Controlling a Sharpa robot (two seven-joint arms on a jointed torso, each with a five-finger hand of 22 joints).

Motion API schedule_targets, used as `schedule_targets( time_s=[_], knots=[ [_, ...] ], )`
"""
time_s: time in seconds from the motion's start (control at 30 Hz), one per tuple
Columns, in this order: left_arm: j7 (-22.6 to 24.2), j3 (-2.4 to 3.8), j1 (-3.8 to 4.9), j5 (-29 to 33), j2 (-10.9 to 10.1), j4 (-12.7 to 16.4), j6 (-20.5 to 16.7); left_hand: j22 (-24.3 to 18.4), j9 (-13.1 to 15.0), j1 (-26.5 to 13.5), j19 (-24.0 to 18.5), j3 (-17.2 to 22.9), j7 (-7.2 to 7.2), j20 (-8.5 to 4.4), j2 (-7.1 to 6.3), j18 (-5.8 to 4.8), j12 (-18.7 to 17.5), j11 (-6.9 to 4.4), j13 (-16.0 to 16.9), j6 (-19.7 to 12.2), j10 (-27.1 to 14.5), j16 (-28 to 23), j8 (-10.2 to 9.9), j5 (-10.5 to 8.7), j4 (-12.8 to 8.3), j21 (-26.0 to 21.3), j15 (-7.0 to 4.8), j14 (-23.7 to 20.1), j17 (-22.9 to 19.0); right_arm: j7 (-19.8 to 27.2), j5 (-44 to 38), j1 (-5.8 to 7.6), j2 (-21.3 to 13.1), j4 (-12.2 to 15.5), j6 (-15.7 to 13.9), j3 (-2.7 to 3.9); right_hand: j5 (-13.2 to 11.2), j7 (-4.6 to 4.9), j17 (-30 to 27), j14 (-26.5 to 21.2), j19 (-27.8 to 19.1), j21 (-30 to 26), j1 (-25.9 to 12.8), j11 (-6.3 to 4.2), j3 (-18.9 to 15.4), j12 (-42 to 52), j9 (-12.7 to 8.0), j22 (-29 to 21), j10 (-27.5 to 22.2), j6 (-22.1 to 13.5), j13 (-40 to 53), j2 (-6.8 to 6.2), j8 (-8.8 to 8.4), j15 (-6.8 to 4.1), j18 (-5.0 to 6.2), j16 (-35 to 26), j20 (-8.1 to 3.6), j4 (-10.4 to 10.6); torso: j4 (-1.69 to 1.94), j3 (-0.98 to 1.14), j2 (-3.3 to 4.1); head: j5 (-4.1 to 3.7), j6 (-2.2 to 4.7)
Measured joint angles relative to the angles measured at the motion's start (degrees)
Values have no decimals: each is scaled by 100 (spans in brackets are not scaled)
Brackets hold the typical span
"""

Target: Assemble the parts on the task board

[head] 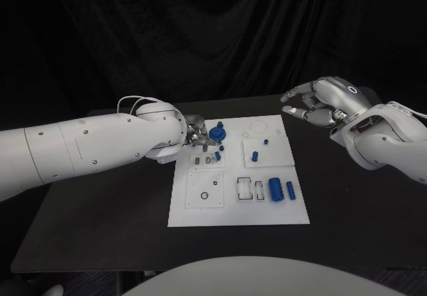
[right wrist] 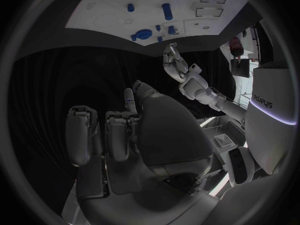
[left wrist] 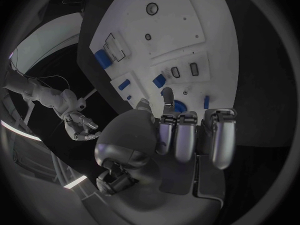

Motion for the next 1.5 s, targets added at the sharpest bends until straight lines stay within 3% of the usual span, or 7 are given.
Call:
schedule_targets(
  time_s=[0.33, 0.6, 1.03, 1.5],
  knots=[
    [53, 0, -165, -6, 90, -113, -13, 0, -14, 7, -21, 24, -3, -20, 7, 1, -1, -1, 1, 84, -2, 0, -200, 32, -24, -24, -41, 0, 0, -2, 1, -1, 27, -11, 0, 0, 0, 0, 0, 0, 0, -25, 0, 0, 0, 0, 0, 0, 0, 0, 0, 0, 0, 0, 0, 0, 0, 0, -9, 5, -1, -5, 0],
    [139, -1, -242, -8, 140, -205, -51, -1, -20, 83, -20, 56, -11, -20, 21, 1, -1, -22, 1, 133, 17, 0, -282, 52, -56, -24, -40, 0, -1, -5, 1, -1, 41, -17, 8, 0, -1, 0, 0, 0, 0, -25, 0, 16, 0, 0, 0, 0, 17, 0, 0, 0, 0, 0, 0, 0, 0, 0, -13, -14, -7, -3, 0],
    [261, 1, -310, -11, 232, -349, -93, -1, -27, 109, -41, 89, 6, -40, 47, 0, 2, -22, -2, 156, 17, 0, -394, 50, -56, -46, -40, 0, -1, -16, 2, -1, 78, -41, 36, 0, -2, 0, 0, 0, 0, -25, 0, 16, 0, 0, -4, -1, 17, 0, 0, 0, 0, 0, 0, 0, 0, 0, -1, -27, -16, 1, 0],
    [313, 0, -337, -13, 357, -521, -109, -1, -32, 108, -41, 121, -11, -40, 47, 0, 2, -20, -4, 173, 16, 0, -466, 49, -56, -46, -39, 0, -1, -46, 2, -1, 106, -56, 96, 0, 19, 16, 0, -20, 0, -25, 0, 16, 0, 0, -4, -1, 17, 17, -1, -1, 0, 20, 0, 0, 0, 0, -8, -28, -23, -25, 0]
  ],
)
